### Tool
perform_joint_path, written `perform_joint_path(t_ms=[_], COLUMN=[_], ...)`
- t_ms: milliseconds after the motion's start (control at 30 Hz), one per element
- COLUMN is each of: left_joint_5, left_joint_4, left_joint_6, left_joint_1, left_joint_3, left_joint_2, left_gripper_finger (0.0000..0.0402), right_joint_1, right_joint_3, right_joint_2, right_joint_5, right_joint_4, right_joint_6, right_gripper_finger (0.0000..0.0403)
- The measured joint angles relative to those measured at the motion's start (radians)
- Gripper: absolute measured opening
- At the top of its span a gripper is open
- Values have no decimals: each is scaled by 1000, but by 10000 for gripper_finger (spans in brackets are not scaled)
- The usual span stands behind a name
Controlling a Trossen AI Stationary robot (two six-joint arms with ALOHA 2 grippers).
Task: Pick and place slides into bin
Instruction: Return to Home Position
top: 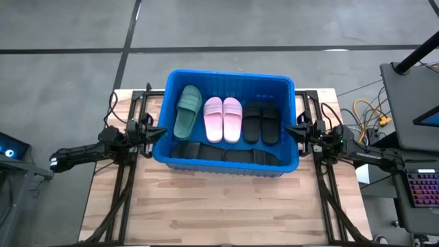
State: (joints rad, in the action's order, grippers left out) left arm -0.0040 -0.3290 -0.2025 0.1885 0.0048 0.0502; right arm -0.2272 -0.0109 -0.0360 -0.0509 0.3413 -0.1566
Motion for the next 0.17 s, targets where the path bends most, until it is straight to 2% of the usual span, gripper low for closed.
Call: perform_joint_path(t_ms=[167], left_joint_5=[0], left_joint_4=[0], left_joint_6=[0], left_joint_1=[0], left_joint_3=[0], left_joint_2=[1], left_gripper_finger=[0], right_joint_1=[0], right_joint_3=[0], right_joint_2=[0], right_joint_5=[0], right_joint_4=[0], right_joint_6=[0], right_gripper_finger=[9])
